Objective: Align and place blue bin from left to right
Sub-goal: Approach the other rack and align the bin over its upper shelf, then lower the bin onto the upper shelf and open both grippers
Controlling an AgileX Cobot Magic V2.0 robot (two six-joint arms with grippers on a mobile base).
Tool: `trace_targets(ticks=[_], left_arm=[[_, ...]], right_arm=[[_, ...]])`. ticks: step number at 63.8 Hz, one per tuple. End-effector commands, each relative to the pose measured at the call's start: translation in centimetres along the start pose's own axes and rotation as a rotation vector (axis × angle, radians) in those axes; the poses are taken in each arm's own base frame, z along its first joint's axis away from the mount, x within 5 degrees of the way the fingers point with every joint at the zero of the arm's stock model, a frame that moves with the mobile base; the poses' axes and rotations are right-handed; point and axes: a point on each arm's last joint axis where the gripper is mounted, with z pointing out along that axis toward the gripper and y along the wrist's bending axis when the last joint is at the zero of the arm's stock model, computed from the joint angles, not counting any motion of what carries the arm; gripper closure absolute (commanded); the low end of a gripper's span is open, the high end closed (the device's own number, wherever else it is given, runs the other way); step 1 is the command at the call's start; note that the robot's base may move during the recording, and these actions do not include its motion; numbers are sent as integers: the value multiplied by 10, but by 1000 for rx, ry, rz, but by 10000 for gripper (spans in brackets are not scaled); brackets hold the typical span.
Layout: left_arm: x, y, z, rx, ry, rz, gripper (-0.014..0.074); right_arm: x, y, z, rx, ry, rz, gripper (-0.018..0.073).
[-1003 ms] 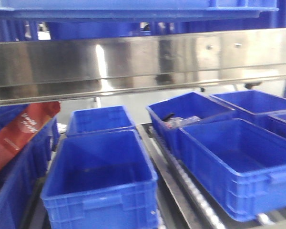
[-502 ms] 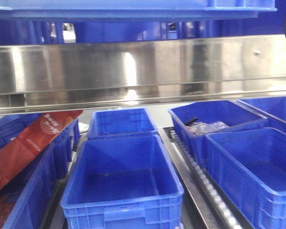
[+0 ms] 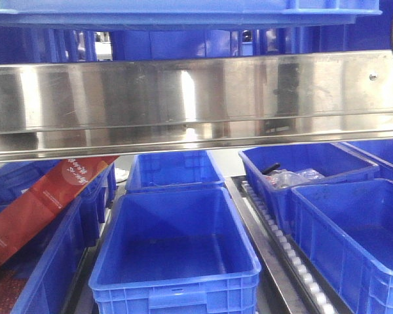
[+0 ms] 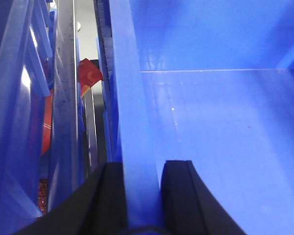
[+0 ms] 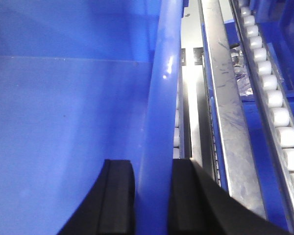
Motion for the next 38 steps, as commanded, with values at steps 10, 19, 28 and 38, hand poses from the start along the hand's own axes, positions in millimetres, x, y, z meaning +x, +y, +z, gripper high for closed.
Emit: trace_targets(ticks=[10, 19, 28, 38], left_arm=[[-13, 2, -16, 10, -124, 13, 613], [-13, 2, -16, 10, -124, 13, 613], [-13, 2, -16, 10, -124, 13, 613], [-13, 2, -16, 10, -124, 13, 613]], right_arm=[[-12, -1, -19, -8, -118, -36, 633], [-12, -1, -19, -8, -118, -36, 633], [-12, -1, -19, -8, -118, -36, 633], [-12, -1, -19, -8, -118, -36, 633]])
